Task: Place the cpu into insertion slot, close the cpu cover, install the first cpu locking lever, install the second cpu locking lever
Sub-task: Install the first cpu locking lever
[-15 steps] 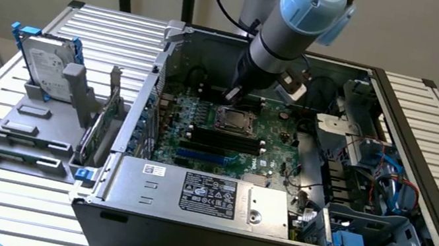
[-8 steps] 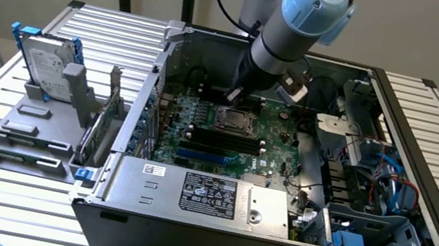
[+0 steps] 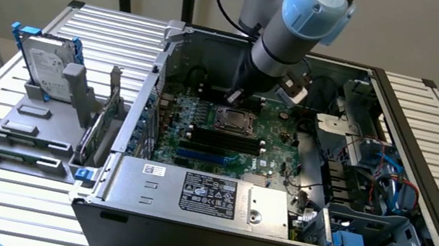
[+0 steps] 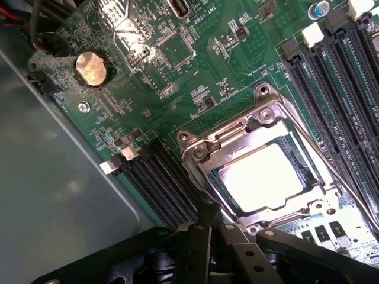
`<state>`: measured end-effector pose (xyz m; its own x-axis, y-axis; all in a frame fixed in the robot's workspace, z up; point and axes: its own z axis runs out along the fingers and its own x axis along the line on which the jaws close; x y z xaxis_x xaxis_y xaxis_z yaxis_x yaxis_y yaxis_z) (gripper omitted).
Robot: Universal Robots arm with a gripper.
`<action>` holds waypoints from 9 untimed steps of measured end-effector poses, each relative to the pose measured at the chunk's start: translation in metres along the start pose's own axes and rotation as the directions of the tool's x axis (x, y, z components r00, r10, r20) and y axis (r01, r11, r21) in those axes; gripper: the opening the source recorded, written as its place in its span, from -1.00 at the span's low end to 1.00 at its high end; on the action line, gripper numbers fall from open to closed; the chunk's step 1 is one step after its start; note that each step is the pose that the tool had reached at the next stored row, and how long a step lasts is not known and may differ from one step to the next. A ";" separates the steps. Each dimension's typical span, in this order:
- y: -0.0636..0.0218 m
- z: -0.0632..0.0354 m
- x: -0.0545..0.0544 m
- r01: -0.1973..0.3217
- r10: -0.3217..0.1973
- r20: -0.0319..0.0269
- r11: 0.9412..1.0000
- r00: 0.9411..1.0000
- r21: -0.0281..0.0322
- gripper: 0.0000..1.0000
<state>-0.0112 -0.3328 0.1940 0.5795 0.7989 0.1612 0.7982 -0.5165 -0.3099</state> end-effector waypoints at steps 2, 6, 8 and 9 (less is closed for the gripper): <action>0.0009 0.0001 0.001 0.000 0.000 0.000 1.000 1.000 0.000 -0.79; 0.0029 0.0001 0.002 -0.001 0.001 0.003 1.000 1.000 -0.002 -0.79; 0.0041 0.0001 0.003 -0.001 0.001 0.003 1.000 1.000 -0.002 -0.79; 0.0048 0.0000 0.003 -0.001 0.001 0.003 1.000 1.000 -0.002 -0.79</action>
<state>-0.0056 -0.3328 0.1930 0.5795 0.7995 0.1582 0.7982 -0.5177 -0.3080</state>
